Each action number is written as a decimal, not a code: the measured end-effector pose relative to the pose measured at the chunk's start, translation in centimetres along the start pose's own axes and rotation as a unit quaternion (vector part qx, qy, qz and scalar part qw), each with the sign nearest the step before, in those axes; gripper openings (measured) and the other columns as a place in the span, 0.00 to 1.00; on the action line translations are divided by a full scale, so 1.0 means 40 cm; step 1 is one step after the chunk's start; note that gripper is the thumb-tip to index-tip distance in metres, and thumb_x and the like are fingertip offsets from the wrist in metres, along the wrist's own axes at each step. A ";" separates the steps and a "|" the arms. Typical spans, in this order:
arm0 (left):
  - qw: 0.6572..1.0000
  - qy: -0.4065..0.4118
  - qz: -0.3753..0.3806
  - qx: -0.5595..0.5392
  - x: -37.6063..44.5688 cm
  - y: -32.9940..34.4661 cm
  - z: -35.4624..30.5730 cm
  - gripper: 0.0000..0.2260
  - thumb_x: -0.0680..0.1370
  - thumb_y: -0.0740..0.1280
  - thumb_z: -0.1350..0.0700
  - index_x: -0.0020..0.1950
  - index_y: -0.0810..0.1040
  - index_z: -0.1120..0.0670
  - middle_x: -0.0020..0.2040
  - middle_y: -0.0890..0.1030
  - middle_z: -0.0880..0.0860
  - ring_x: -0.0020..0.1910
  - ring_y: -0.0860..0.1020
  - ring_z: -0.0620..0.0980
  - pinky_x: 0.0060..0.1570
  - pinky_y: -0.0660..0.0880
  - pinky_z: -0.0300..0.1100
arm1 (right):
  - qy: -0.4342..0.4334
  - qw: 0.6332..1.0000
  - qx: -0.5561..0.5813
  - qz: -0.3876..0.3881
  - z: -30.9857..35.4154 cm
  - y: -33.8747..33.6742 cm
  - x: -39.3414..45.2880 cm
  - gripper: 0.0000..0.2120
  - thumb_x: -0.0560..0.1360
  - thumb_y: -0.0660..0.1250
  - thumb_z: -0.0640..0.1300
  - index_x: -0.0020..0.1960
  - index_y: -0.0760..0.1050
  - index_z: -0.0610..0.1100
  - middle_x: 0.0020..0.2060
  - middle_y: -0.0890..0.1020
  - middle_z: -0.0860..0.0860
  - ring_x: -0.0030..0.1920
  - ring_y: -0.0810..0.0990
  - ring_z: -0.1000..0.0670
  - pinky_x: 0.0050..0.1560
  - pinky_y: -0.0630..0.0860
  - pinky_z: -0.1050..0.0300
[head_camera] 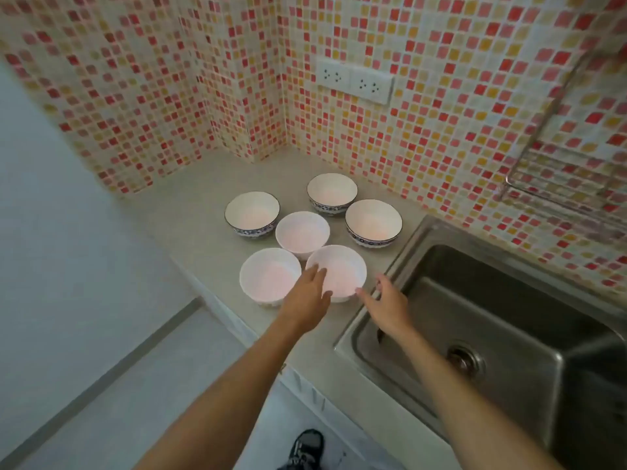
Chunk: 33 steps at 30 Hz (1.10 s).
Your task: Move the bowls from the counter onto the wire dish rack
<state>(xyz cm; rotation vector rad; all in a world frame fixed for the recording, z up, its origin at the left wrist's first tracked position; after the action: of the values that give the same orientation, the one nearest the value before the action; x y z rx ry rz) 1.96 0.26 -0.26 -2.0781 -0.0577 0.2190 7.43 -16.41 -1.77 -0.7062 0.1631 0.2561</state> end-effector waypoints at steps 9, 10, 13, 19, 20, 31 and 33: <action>0.997 0.065 -0.027 0.041 0.085 0.097 0.065 0.23 0.82 0.56 0.52 0.75 0.59 0.57 0.77 0.57 0.57 0.75 0.55 0.58 0.72 0.49 0.48 | 0.114 0.989 0.093 -0.029 -0.019 0.114 0.107 0.25 0.77 0.67 0.46 0.72 0.66 0.42 0.64 0.78 0.43 0.62 0.76 0.40 0.62 0.75 0.45; 0.995 0.078 -0.040 0.044 0.088 0.106 0.072 0.22 0.81 0.57 0.52 0.74 0.60 0.58 0.76 0.58 0.58 0.75 0.56 0.59 0.71 0.47 0.48 | 0.123 0.986 0.109 -0.034 -0.023 0.123 0.114 0.23 0.77 0.65 0.43 0.71 0.67 0.43 0.63 0.78 0.43 0.62 0.77 0.39 0.60 0.76 0.42; 0.992 0.095 -0.069 0.045 0.101 0.124 0.080 0.23 0.80 0.57 0.52 0.73 0.63 0.61 0.75 0.61 0.61 0.74 0.58 0.62 0.70 0.50 0.54 | 0.147 0.977 0.146 -0.045 -0.028 0.139 0.132 0.20 0.76 0.59 0.37 0.68 0.71 0.45 0.59 0.78 0.44 0.58 0.78 0.39 0.51 0.81 0.39; 0.967 0.039 -0.095 -0.233 0.104 0.113 0.045 0.29 0.81 0.53 0.48 0.77 0.43 0.53 0.78 0.47 0.52 0.76 0.47 0.47 0.73 0.49 0.40 | 0.183 0.945 0.262 -0.068 -0.031 0.101 0.081 0.20 0.79 0.56 0.34 0.70 0.68 0.43 0.59 0.74 0.46 0.57 0.76 0.42 0.36 0.82 0.54; 0.953 0.021 -0.097 -0.285 0.105 0.109 0.032 0.29 0.81 0.53 0.47 0.77 0.43 0.53 0.78 0.49 0.51 0.76 0.50 0.47 0.74 0.51 0.42 | 0.180 0.941 0.276 -0.072 -0.030 0.084 0.061 0.20 0.79 0.56 0.34 0.70 0.68 0.43 0.59 0.74 0.46 0.57 0.76 0.43 0.36 0.82 0.56; 0.928 0.050 0.007 -0.370 0.086 0.165 -0.192 0.16 0.82 0.52 0.51 0.70 0.64 0.49 0.61 0.73 0.46 0.58 0.75 0.49 0.49 0.72 0.31 | 0.276 0.750 0.592 -0.109 -0.146 -0.097 -0.155 0.19 0.76 0.64 0.36 0.65 0.69 0.47 0.58 0.76 0.44 0.57 0.79 0.39 0.46 0.82 0.44; 0.924 0.060 0.043 -0.376 0.067 0.183 -0.235 0.16 0.82 0.52 0.52 0.70 0.65 0.51 0.60 0.73 0.46 0.56 0.73 0.47 0.45 0.71 0.25 | 0.287 0.673 0.675 -0.096 -0.184 -0.122 -0.199 0.19 0.73 0.65 0.37 0.64 0.71 0.44 0.61 0.76 0.40 0.60 0.77 0.36 0.48 0.82 0.43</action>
<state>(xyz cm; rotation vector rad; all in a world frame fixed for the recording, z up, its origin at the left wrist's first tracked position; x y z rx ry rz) 5.91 -11.06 -2.44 -2.8623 0.0315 0.1292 0.78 -26.24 -2.40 0.7386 0.7820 -0.3318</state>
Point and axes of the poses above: each hand's wrist, its own x-axis towards the middle knuckle, its own y-axis out of the palm, z = x × y, the point moved 2 cm from there along x, towards the middle knuckle
